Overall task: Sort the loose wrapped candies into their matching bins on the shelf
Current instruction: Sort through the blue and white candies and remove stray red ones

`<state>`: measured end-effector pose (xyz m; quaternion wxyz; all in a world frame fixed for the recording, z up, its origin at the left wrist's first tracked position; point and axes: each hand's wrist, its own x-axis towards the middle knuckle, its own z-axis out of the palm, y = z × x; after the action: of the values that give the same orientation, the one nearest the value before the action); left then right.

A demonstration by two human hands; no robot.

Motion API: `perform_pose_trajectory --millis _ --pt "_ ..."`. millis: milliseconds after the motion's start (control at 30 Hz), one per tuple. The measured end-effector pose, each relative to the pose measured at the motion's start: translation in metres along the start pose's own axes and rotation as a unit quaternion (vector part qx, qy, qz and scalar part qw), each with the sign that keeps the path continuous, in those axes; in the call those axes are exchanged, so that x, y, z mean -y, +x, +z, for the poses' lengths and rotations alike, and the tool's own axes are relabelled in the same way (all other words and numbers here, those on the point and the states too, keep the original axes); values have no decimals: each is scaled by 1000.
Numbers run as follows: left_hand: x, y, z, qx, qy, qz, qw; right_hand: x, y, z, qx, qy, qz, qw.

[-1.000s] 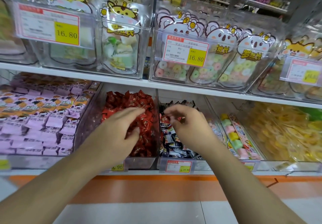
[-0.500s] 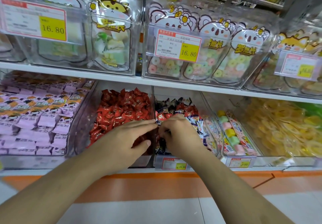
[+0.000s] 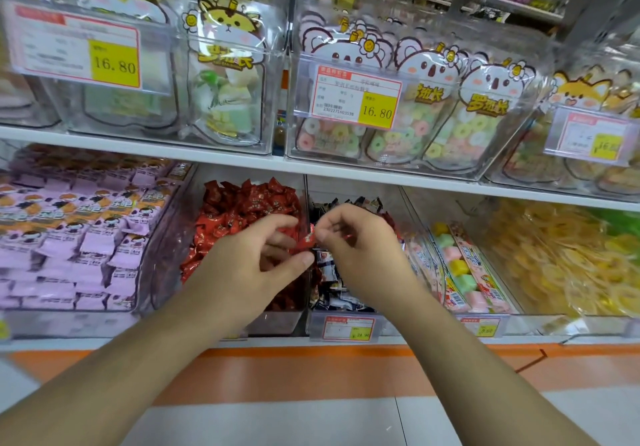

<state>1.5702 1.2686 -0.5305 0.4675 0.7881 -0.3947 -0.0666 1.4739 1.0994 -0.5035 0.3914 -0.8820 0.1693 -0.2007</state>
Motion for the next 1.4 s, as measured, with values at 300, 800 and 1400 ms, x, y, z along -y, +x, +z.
perform_pose_trajectory --millis 300,800,1400 --pt "14 4 -19 -66 174 -45 981 -24 9 -3 -35 -20 29 999" --pt "15 2 17 107 153 70 980 -62 17 7 100 -259 -12 961" --pt "21 7 14 117 141 73 980 -73 74 30 76 -182 -1 980"
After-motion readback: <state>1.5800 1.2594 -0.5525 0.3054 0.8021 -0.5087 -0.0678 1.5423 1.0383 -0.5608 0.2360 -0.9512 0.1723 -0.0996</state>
